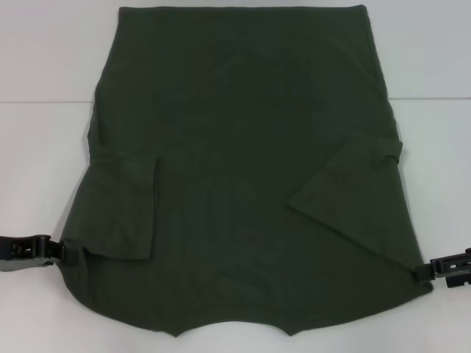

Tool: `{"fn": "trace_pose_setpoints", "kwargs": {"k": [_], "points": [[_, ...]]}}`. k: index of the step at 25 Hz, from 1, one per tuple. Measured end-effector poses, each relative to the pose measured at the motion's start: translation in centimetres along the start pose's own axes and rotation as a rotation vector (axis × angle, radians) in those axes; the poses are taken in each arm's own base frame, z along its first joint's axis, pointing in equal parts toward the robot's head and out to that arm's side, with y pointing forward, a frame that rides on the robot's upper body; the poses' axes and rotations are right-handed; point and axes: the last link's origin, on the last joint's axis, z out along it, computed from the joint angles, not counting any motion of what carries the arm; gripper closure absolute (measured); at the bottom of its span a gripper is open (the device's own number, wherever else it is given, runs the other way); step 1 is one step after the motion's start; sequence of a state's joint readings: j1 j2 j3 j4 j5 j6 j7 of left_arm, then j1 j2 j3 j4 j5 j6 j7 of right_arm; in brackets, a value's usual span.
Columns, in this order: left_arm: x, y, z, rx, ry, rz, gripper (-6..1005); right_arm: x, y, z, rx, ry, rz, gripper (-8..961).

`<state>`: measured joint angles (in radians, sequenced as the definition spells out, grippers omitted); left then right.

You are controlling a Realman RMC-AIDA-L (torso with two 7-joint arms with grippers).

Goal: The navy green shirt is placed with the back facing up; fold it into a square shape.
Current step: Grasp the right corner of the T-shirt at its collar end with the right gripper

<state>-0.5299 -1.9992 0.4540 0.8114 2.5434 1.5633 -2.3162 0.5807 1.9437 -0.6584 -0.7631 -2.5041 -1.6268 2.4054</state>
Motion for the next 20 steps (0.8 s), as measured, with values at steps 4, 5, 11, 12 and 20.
{"fn": "trace_pose_setpoints", "kwargs": {"k": [4, 5, 11, 12, 20], "points": [[0.0, 0.0, 0.0, 0.000, 0.000, 0.002, 966, 0.0, 0.0, 0.4, 0.009, 0.010, -0.004, 55], [0.0, 0.0, 0.0, -0.001, 0.000, 0.003, 966, 0.0, 0.0, 0.5, 0.011, 0.012, -0.004, 56], [0.1, 0.0, 0.0, 0.000, 0.002, 0.006, 966, -0.2, 0.3, 0.9, 0.014, 0.016, -0.010, 63], [0.1, 0.0, 0.0, 0.000, 0.002, 0.006, 966, -0.2, 0.3, 0.9, 0.014, 0.016, -0.010, 64], [0.0, 0.0, 0.0, -0.001, 0.002, 0.009, 965, -0.2, 0.3, 1.2, 0.024, 0.025, -0.017, 74]]}}
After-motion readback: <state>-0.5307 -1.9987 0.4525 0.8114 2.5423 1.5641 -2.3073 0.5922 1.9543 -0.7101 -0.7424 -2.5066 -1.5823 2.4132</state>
